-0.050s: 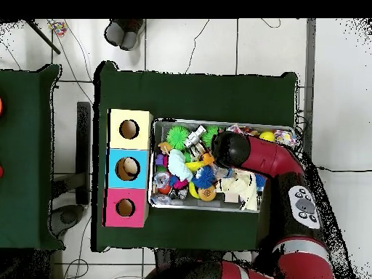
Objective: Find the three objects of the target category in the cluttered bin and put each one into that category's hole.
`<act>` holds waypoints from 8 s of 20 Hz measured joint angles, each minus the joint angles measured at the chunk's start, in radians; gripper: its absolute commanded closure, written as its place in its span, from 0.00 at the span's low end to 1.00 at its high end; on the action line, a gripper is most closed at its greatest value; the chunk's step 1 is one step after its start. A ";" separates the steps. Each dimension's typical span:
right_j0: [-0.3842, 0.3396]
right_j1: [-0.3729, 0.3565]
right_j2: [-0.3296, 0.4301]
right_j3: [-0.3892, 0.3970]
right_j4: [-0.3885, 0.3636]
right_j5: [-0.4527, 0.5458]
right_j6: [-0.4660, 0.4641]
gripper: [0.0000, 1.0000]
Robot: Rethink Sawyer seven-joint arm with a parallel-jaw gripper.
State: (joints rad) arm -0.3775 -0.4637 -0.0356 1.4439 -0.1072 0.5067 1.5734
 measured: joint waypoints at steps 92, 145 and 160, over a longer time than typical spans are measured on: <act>0.015 0.047 -0.008 -0.251 0.096 0.137 0.000 0.00; 0.045 -0.028 -0.071 0.024 0.095 -0.155 0.000 0.00; 0.020 0.000 -0.071 0.024 0.096 -0.240 0.000 0.00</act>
State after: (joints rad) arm -0.3574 -0.4637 -0.1069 1.4678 -0.0115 0.2668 1.5734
